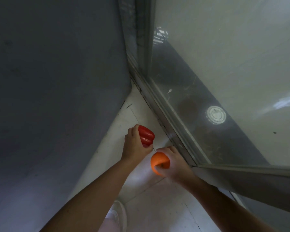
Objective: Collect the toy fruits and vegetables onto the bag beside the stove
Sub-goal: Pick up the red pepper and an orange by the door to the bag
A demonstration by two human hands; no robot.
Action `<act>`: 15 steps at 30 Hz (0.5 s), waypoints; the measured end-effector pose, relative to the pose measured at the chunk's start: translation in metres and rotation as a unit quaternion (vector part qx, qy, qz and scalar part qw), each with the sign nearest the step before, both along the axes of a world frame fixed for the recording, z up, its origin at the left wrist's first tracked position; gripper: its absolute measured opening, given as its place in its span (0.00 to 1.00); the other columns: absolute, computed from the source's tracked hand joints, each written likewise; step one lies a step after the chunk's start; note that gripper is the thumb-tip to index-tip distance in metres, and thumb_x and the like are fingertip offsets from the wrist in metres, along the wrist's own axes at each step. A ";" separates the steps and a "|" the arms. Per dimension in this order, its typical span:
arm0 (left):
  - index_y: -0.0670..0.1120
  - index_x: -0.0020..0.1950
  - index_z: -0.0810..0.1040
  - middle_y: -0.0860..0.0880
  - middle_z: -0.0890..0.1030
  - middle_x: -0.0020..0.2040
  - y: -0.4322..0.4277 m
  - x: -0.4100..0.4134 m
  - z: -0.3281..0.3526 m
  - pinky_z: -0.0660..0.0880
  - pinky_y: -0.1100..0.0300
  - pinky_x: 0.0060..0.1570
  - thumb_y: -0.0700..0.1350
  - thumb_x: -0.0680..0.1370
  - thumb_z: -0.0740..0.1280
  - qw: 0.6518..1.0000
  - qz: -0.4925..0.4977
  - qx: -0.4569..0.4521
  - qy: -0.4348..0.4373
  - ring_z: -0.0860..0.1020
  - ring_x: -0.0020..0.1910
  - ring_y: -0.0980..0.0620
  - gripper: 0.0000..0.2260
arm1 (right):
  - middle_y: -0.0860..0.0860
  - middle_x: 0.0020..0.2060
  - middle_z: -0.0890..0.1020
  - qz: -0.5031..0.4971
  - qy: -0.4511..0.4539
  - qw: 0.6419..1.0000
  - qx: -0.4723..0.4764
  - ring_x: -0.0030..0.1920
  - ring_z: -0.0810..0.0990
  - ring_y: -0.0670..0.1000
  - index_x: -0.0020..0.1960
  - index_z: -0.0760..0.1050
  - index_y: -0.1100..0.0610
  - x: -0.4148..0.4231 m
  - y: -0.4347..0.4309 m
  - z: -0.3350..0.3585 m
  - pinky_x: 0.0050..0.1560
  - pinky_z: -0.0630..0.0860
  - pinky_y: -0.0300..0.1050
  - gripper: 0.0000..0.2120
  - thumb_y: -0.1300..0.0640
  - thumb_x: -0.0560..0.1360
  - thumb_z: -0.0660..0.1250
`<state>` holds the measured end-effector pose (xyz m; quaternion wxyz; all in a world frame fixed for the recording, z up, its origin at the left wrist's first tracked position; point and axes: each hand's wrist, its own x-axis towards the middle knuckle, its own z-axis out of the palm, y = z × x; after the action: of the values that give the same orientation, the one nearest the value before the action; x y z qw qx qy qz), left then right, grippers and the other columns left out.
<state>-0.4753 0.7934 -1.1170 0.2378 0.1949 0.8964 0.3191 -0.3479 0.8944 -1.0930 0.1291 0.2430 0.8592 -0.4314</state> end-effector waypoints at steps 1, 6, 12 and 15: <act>0.47 0.70 0.60 0.46 0.67 0.64 -0.004 0.001 0.001 0.73 0.55 0.54 0.47 0.65 0.77 1.000 0.016 0.013 -0.008 0.69 0.61 0.47 0.38 | 0.51 0.60 0.69 -0.006 0.011 1.000 -0.005 0.54 0.69 0.48 0.64 0.68 0.51 -0.002 0.000 0.002 0.51 0.66 0.40 0.28 0.53 0.66 0.73; 0.48 0.69 0.61 0.50 0.69 0.62 -0.031 0.004 0.034 0.71 0.70 0.50 0.43 0.65 0.77 0.989 0.099 0.096 -0.046 0.72 0.57 0.53 0.38 | 0.48 0.56 0.69 -0.034 0.047 0.998 -0.020 0.51 0.71 0.49 0.62 0.71 0.51 -0.016 -0.001 0.018 0.46 0.66 0.36 0.26 0.55 0.65 0.74; 0.59 0.60 0.64 0.62 0.70 0.55 -0.083 0.013 0.097 0.72 0.66 0.50 0.52 0.58 0.75 0.975 0.117 0.187 -0.018 0.74 0.55 0.57 0.34 | 0.49 0.53 0.70 -0.071 0.096 0.992 -0.034 0.51 0.73 0.51 0.61 0.71 0.52 -0.037 0.002 0.039 0.43 0.67 0.34 0.27 0.54 0.63 0.74; 0.62 0.58 0.65 0.63 0.69 0.56 -0.098 0.018 0.117 0.73 0.70 0.45 0.56 0.55 0.73 0.973 0.130 0.190 -0.031 0.74 0.55 0.56 0.34 | 0.48 0.53 0.68 -0.094 0.099 0.988 -0.074 0.49 0.71 0.48 0.61 0.69 0.50 -0.045 0.002 0.054 0.38 0.65 0.28 0.27 0.58 0.66 0.74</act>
<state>-0.4571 0.6951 -1.0005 0.1808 0.1088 0.8290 0.5179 -0.3926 0.8962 -1.0388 0.0202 0.2685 0.8071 -0.5255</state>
